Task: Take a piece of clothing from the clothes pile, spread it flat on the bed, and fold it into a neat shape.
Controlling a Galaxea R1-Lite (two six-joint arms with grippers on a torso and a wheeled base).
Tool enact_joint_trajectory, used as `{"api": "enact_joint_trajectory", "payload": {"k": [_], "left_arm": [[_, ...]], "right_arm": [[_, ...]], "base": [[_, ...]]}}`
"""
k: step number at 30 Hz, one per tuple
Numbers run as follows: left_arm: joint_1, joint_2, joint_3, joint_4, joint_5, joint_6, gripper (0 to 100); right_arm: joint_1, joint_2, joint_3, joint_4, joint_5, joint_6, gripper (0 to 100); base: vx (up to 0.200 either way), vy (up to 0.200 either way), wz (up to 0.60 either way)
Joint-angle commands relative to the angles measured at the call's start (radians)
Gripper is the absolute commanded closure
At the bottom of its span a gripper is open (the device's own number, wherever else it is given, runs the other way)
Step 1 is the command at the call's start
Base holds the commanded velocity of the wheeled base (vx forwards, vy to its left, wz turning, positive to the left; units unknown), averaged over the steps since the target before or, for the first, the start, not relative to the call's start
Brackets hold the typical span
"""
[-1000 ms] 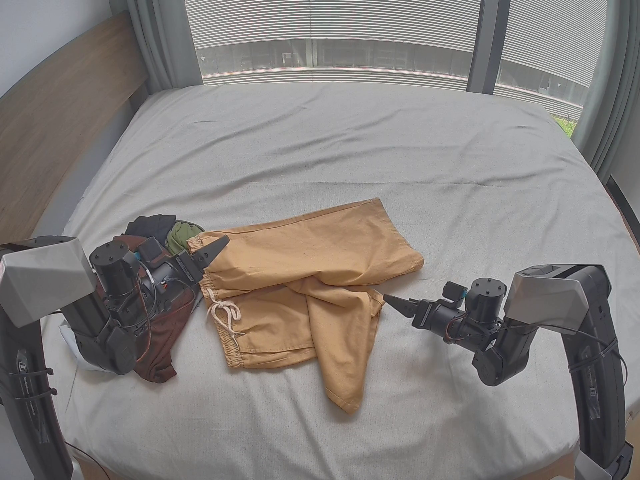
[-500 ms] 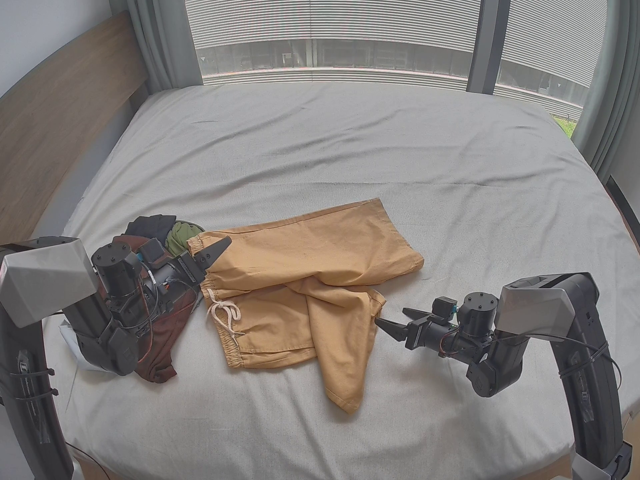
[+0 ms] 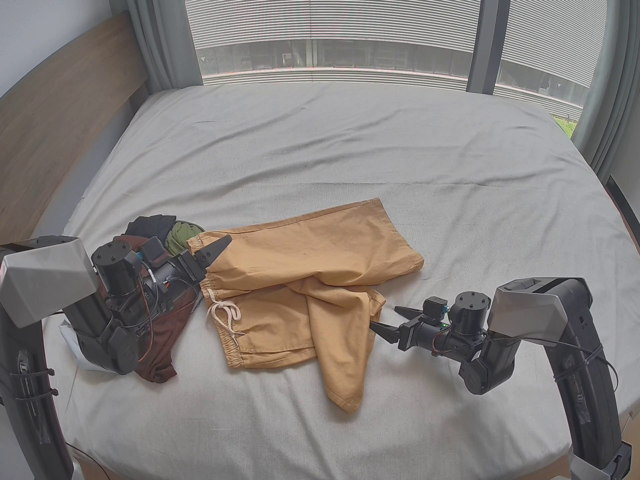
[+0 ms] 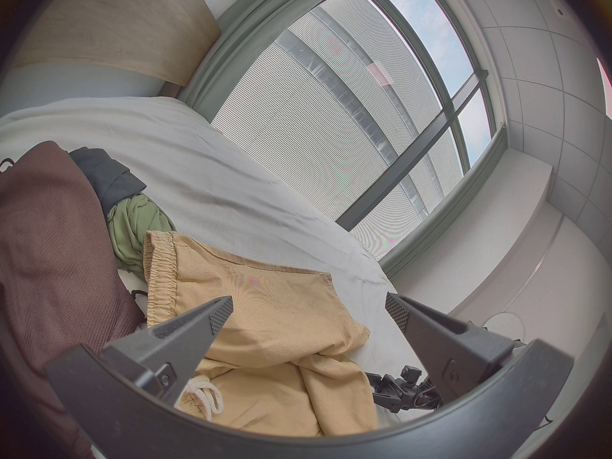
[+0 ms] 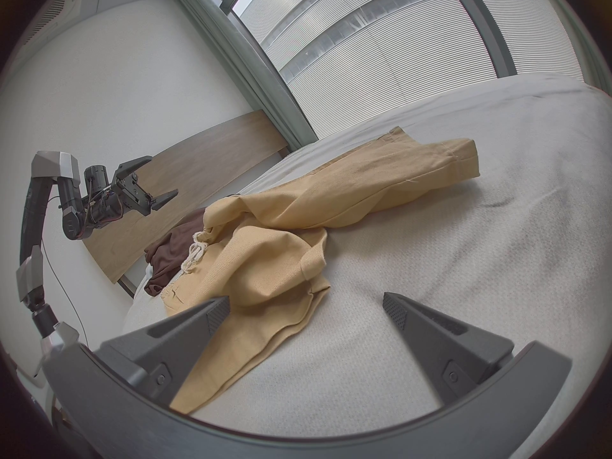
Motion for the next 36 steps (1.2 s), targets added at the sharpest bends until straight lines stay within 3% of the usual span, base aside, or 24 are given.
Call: {"api": "enact_joint_trajectory", "payload": {"k": [1, 7, 8, 25, 36], "left_arm": [[0.0, -0.003, 0.0, 0.0, 0.0, 0.0, 0], [-0.002, -0.004, 0.0, 0.0, 0.0, 0.0, 0], [-0.002, -0.003, 0.0, 0.0, 0.0, 0.0, 0], [-0.003, -0.003, 0.002, -0.002, 0.0, 0.002, 0], [-0.006, 0.002, 0.0, -0.002, 0.0, 0.002, 0]], "right_arm": [[0.008, 0.007, -0.016, 0.005, 0.0, -0.004, 0], [0.01, 0.017, -0.031, 0.013, 0.0, -0.011, 0], [0.011, 0.017, -0.036, 0.013, 0.0, -0.011, 100], [0.016, 0.027, -0.071, 0.027, 0.001, -0.008, 100], [-0.046, -0.056, 0.079, -0.002, 0.0, -0.011, 100]], "base": [[0.0, 0.0, 0.0], [0.0, 0.0, 0.0], [0.0, 0.0, 0.0], [0.0, 0.0, 0.0], [0.0, 0.0, 0.0]]}}
